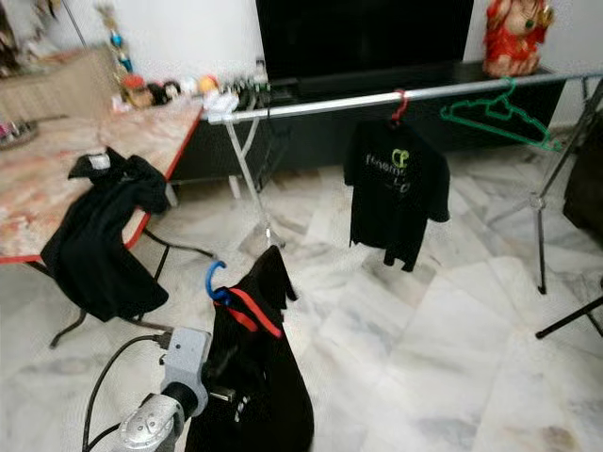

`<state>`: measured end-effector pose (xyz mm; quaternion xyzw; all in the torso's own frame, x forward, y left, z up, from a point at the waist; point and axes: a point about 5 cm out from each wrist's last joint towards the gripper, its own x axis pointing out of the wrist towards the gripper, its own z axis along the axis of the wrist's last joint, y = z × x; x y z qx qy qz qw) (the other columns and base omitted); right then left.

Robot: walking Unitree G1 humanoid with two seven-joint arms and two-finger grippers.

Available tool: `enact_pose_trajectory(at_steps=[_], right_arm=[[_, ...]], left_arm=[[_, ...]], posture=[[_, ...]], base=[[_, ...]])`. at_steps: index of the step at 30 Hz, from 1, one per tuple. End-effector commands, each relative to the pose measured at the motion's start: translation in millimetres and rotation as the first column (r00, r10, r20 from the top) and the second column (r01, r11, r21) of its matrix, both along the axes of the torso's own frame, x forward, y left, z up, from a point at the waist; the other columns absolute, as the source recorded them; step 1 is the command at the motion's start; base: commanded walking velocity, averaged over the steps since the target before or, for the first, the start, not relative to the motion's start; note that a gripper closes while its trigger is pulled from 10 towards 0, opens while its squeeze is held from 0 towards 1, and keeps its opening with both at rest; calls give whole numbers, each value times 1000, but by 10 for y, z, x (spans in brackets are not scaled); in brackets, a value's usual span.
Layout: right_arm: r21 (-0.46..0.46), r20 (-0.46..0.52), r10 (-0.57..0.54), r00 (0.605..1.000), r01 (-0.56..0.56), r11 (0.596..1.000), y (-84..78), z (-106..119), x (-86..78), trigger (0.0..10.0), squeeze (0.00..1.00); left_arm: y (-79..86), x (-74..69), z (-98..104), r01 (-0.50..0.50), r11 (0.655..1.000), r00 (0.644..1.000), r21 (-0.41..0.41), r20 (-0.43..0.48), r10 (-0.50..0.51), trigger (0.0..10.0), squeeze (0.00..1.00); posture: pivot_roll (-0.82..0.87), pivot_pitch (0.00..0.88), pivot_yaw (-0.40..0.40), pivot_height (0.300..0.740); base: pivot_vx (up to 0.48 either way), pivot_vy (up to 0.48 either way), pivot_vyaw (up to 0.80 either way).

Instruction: Hang hanger

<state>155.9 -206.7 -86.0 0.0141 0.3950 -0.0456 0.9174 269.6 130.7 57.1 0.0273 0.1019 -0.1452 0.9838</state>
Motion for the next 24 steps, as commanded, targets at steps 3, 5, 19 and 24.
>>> enact_pose_trajectory(at_steps=[3, 5, 19, 24], right_arm=[[30, 74, 20, 997, -22, 999, 66, 39, 45, 10000, 0], [32, 87, 23, 996, -26, 999, 69, 47, 50, 10000, 0], [-22, 625, 193, 756, -229, 973, 88, 889, 1006, 10000, 0], [-152, 626, 277, 729, -235, 960, 25, 964, 1045, 10000, 0]], left_arm=[[-26, 40, 102, 35, 999, 999, -3, 22, -35, 10000, 0], [-43, 40, 103, 45, 999, 999, -4, 18, -45, 10000, 0], [-266, 77, 274, 245, 970, 969, 7, 24, -245, 10000, 0], [-334, 106, 346, 312, 950, 949, 11, 35, -313, 10000, 0]], posture=[[48, 29, 44, 740], [47, 25, 45, 740], [37, 0, 44, 740], [27, 0, 45, 740]], base=[[0, 0, 0], [0, 0, 0], [0, 0, 0], [0, 0, 0]])
